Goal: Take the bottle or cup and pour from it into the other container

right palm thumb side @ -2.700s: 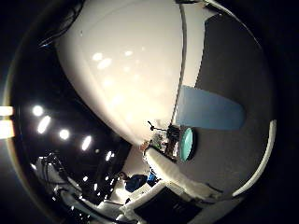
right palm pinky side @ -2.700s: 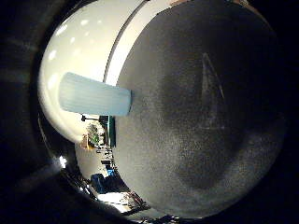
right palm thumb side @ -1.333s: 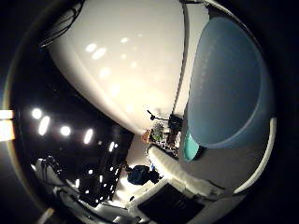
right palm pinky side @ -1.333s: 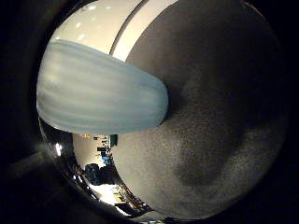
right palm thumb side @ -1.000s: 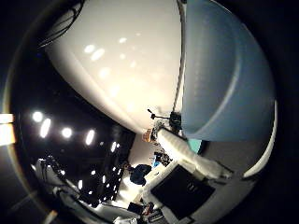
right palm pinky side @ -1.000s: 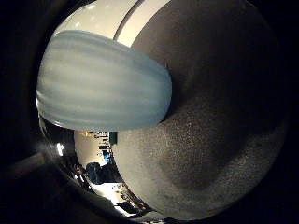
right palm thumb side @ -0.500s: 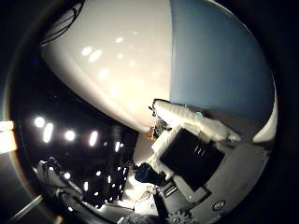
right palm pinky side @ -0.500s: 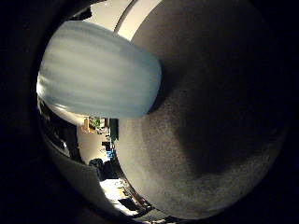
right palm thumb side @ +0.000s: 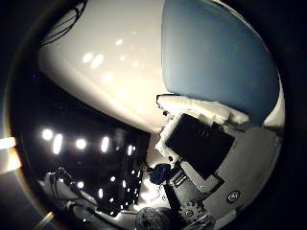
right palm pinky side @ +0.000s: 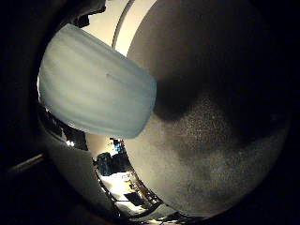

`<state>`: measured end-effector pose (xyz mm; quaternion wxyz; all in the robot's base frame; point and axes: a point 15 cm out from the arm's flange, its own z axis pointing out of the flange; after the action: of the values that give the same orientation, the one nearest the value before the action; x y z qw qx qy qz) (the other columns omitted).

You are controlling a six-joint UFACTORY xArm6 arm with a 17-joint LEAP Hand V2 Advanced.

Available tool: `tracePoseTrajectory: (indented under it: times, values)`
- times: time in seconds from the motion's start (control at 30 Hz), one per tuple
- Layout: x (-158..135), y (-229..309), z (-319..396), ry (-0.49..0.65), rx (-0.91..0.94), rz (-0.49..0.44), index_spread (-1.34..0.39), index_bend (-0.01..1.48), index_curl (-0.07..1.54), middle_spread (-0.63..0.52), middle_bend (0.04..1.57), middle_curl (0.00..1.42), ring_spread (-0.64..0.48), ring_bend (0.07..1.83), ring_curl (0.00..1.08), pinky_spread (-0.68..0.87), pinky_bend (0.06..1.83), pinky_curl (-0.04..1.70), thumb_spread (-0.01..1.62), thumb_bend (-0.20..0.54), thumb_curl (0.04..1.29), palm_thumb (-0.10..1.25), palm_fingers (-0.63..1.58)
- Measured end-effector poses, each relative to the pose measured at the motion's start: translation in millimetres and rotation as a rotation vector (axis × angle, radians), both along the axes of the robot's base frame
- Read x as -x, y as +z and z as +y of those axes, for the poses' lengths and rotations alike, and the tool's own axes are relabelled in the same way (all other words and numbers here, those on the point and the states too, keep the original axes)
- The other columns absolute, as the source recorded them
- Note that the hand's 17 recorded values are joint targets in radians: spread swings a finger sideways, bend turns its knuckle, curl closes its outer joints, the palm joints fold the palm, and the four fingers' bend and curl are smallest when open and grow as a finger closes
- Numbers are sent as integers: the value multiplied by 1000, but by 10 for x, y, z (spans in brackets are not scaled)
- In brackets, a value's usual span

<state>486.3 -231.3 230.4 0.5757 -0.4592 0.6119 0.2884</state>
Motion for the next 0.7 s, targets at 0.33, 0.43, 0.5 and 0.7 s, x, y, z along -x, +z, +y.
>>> tracePoseTrajectory:
  times: [0.33,0.43,0.5,0.7]
  values:
    - [29,564,248,87,109,-45,-455,384,890,-231,924,820,-248,1188,621,-426,1122,602,664,-31,635,888,916]
    - [53,818,400,130,178,-65,-471,385,947,-238,940,852,-259,1204,640,-423,1136,644,643,-32,654,895,881]
    - [47,1011,575,167,221,-82,-478,386,971,-241,945,864,-264,1209,647,-420,1138,664,633,-32,659,891,871]
    - [90,1434,1064,270,348,-78,-500,387,1032,-248,945,893,-271,1221,665,-411,1138,715,609,-32,681,896,843]
